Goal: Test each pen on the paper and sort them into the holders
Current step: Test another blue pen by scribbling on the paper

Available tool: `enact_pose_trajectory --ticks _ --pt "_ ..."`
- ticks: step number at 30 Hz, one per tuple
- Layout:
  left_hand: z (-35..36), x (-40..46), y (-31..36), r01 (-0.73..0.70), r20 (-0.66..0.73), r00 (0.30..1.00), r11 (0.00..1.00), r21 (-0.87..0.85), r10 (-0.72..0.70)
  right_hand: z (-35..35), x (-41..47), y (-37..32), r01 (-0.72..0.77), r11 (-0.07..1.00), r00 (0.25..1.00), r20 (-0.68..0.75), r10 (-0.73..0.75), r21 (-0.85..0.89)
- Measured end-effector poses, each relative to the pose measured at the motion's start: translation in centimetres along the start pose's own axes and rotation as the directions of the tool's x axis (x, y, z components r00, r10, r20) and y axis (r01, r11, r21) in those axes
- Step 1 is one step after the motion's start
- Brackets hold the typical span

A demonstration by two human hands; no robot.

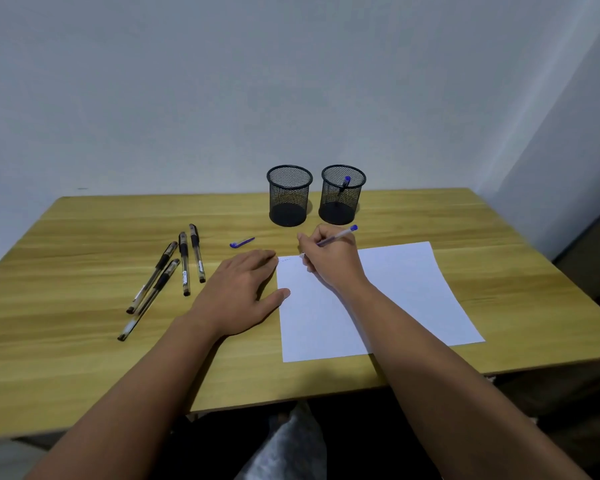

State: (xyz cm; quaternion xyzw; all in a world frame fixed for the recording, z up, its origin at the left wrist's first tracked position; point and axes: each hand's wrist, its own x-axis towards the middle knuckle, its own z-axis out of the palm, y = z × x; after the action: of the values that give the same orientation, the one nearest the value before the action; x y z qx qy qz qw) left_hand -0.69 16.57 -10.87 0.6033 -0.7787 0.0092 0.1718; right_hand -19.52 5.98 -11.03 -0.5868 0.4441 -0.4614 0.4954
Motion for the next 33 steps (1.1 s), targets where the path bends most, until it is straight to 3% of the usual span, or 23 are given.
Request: enact_pose_trajectory --ticks 17,25,33 --pt "-0.3 -0.1 0.5 0.035 0.013 0.999 0.999 -0.027 -0.034 0.1 -0.1 -0.2 0.062 0.987 0.997 0.056 -0.054 -0.148" --pt "-0.4 0.0 0.5 0.034 0.015 0.999 0.999 -0.021 -0.034 0.0 0.2 0.3 0.061 0.987 0.998 0.021 -0.058 -0.146" --pt "-0.2 -0.2 0.5 0.024 0.006 1.000 0.999 -0.022 -0.024 0.3 0.3 0.8 0.078 0.962 0.997 0.013 -0.078 -0.261"
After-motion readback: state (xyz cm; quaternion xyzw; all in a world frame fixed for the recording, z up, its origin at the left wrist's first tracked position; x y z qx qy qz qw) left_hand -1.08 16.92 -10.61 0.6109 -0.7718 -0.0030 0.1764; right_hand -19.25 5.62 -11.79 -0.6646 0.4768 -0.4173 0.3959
